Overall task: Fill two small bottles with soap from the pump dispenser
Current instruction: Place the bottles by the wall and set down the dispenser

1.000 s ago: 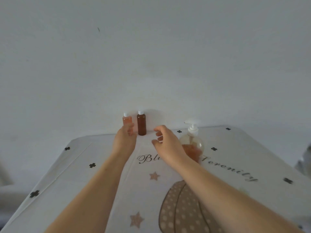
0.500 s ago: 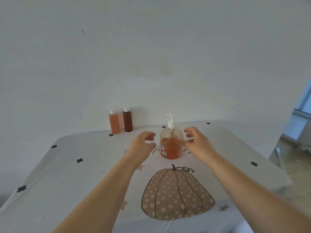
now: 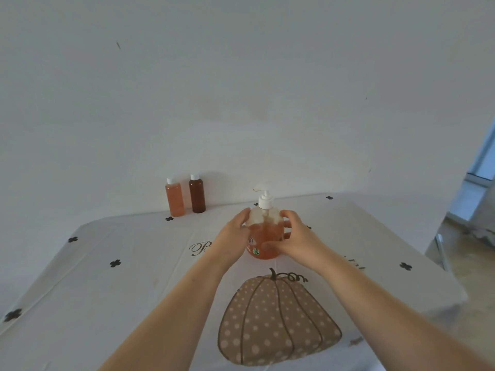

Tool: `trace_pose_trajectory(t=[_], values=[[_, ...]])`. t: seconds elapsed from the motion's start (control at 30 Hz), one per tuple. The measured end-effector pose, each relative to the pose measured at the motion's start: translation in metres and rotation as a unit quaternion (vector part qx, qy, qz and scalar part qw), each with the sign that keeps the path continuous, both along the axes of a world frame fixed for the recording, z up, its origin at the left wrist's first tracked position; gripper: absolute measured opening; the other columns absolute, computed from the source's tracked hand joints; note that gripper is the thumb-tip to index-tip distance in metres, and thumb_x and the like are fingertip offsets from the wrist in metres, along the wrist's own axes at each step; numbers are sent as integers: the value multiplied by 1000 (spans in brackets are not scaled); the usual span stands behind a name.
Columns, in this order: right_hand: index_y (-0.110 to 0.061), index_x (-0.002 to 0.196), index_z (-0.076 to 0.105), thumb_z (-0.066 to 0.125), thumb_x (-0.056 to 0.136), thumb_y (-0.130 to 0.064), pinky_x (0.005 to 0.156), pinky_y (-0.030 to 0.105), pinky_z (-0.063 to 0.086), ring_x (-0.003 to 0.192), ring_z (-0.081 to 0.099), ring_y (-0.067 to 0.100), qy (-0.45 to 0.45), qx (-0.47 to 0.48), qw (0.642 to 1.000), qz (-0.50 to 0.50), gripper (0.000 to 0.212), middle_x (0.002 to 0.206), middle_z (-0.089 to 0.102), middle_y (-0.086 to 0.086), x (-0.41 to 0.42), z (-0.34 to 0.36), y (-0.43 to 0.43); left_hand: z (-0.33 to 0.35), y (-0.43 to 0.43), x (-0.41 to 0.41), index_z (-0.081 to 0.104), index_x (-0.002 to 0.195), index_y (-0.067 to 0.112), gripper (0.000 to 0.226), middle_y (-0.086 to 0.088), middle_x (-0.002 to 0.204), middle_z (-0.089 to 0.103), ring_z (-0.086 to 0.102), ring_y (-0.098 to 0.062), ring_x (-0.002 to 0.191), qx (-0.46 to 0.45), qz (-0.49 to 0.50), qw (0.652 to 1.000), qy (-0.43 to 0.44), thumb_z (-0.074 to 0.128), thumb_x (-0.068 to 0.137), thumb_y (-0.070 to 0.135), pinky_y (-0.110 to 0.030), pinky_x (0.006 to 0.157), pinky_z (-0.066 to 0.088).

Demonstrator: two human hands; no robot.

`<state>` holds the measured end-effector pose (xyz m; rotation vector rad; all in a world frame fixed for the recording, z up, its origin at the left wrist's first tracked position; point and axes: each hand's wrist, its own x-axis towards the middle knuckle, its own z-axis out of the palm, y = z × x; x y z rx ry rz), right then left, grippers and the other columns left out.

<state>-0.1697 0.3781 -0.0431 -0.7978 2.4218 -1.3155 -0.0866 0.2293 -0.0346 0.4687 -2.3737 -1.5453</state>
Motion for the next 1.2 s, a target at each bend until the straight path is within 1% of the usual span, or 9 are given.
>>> trace_pose_trajectory(t=[0.17,0.4,0.47,0.53,0.63,0.77,0.9,1.07,1.2], values=[[-30,158,32,85,81,-24,96,34,50,115,56,14,52,7,999,3,94,141,47,2,-10,0,-15,5,-10,-4,50,135,17,39,1,130,56,56,-23,117,41,80,996,-7,46,97,13,-34,96,45],[-28,150,45,65,98,-20,87,42,60,106,67,21,95,-5,993,-65,57,133,60,1,-17,1,-36,0,-25,-4,49,135,17,38,0,138,55,56,-23,121,25,85,996,-1,44,97,13,-45,106,44],[-26,149,45,62,100,-21,83,37,60,108,67,22,92,-12,993,-74,52,135,60,2,-19,1,-46,-4,-26,-7,46,139,19,40,3,143,51,54,-22,124,19,83,996,8,44,99,15,-44,107,43],[-22,149,43,61,99,-22,78,28,54,109,65,19,95,-15,993,-66,53,132,60,2,-20,3,-56,-7,-29,-11,43,143,20,41,4,145,49,54,-22,125,16,82,996,15,43,102,18,-43,107,43],[-15,142,47,63,97,-19,78,32,52,96,61,16,83,-21,995,-55,48,115,60,1,-26,7,-67,-10,-36,-21,42,144,24,42,10,142,47,58,-19,117,17,86,996,18,42,102,18,-35,93,50],[-19,153,39,62,98,-16,87,29,47,115,60,20,80,-8,996,-40,60,139,58,7,-48,9,-85,-10,-53,-39,44,142,24,42,8,139,48,58,-7,97,20,89,995,36,44,101,13,-38,96,51],[-21,159,30,61,99,-15,91,27,43,132,54,25,74,7,997,-27,68,149,51,8,-71,7,-105,-11,-70,-58,42,144,28,45,6,144,50,53,-21,124,-11,95,995,31,45,100,16,-45,105,45],[-22,160,28,61,98,-15,102,36,46,131,56,26,71,16,997,-27,71,151,50,8,-90,5,-123,-10,-84,-73,40,146,31,51,2,144,49,55,-23,122,-30,88,995,30,44,100,10,-41,101,47],[-22,159,30,61,97,-14,102,36,48,128,58,25,75,12,997,-27,69,148,53,6,-97,5,-127,-12,-92,-80,45,142,29,46,2,139,53,59,-21,114,-45,97,993,49,43,101,9,-34,93,49]])
